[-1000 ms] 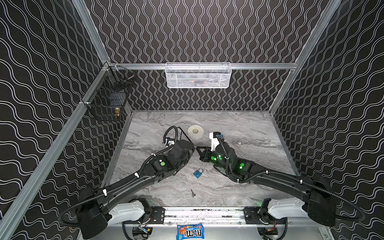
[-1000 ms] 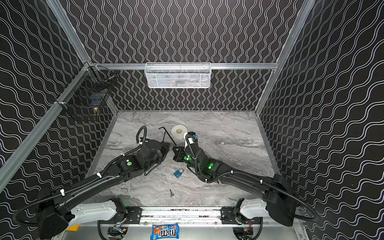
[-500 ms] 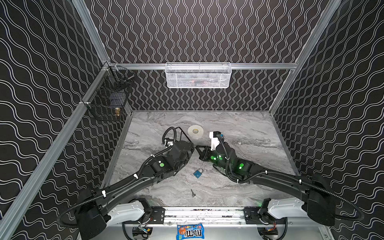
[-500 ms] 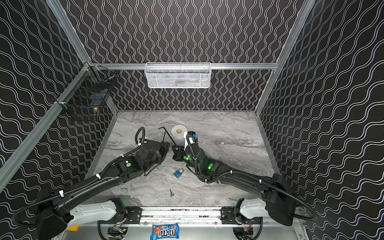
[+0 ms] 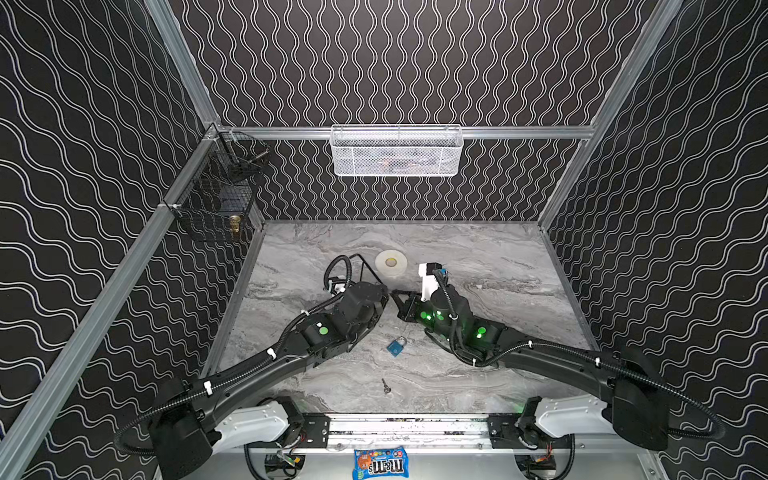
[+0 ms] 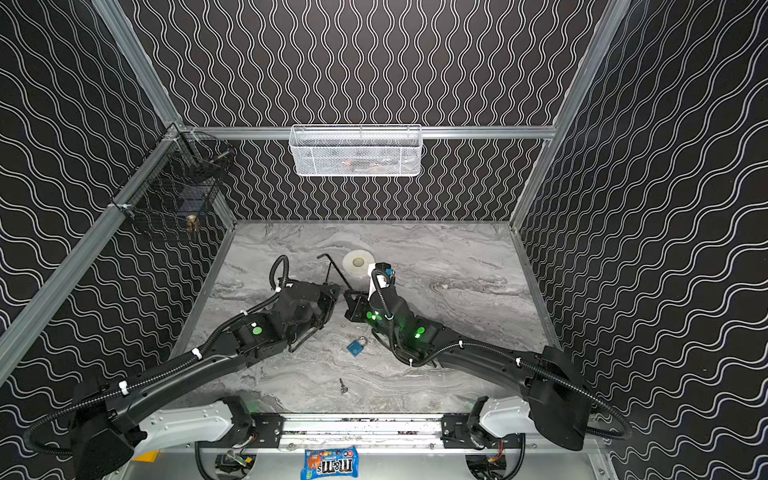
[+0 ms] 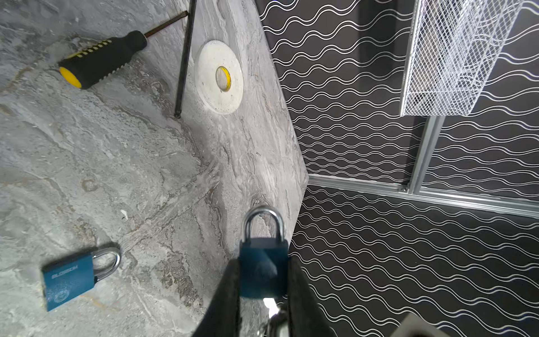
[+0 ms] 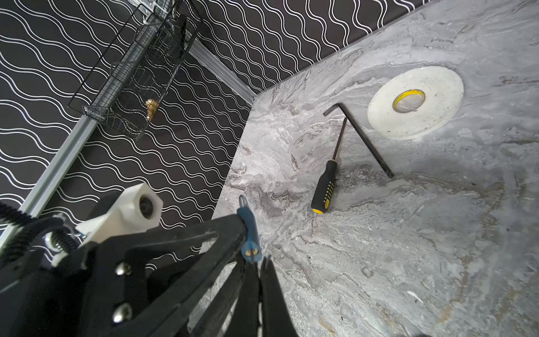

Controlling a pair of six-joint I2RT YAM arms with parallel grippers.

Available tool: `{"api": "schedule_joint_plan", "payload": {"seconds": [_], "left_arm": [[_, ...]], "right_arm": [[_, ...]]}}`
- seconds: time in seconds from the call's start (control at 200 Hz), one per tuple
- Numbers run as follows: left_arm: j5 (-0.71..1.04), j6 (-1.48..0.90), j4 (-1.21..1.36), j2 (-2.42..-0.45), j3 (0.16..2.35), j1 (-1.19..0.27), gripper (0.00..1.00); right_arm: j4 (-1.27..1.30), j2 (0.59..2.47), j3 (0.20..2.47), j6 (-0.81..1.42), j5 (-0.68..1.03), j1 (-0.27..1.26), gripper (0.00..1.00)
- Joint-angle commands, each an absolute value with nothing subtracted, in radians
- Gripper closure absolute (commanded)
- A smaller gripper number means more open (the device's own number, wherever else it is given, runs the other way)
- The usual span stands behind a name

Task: Unlock with the key

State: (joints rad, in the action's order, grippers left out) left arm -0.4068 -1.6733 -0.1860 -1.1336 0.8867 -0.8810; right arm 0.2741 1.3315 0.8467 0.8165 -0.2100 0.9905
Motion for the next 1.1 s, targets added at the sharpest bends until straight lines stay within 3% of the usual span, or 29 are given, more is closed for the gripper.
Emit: {"api": "schedule_joint_plan", "payload": {"seconds": [0.0, 0.48, 1.096], "left_arm": [[-0.399, -1.697, -0.133, -1.135, 0.885, -0.879, 1.0], [-0.337, -1.733, -0.059, -1.151, 0.883, -0.88, 1.0], [-0.231, -1.706, 0.016, -1.126, 0.858, -0.879, 1.0]], "right_arm": [[0.302, 1.326, 0.841, 0.801, -0.231, 0.992, 1.0], [0.414, 1.354, 0.838, 0.677, -0.272, 1.034, 1.0], [0.64, 1.321, 0.745, 0.481, -0.128, 1.058, 1.0]]}}
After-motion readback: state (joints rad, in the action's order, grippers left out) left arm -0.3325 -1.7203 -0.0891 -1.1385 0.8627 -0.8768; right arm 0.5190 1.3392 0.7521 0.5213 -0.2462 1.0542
